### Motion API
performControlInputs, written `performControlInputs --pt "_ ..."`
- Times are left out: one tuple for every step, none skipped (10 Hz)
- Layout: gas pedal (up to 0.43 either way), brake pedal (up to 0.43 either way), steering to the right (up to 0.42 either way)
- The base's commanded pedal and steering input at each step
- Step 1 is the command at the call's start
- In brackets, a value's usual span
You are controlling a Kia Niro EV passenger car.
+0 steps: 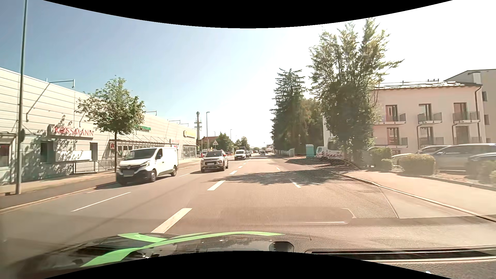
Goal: Follow the waypoints while adhering to traffic rules and regulations
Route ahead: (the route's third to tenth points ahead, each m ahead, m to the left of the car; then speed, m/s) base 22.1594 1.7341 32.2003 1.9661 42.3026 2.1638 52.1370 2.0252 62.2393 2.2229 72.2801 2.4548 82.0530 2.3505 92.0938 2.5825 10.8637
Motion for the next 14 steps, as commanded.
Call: performControlInputs --pt "0.098 0.0 -0.003" --pt "0.098 0.0 -0.003" --pt "0.098 0.0 -0.003" --pt "0.098 0.0 -0.003" --pt "0.098 0.0 -0.003" --pt "0.098 0.0 -0.003" --pt "0.098 0.0 -0.003" --pt "0.098 0.0 -0.002" --pt "0.098 0.0 -0.003" --pt "0.098 0.0 -0.003" --pt "0.098 0.0 -0.003" --pt "0.098 0.0 -0.003" --pt "0.098 0.0 -0.002" --pt "0.098 0.0 -0.002"
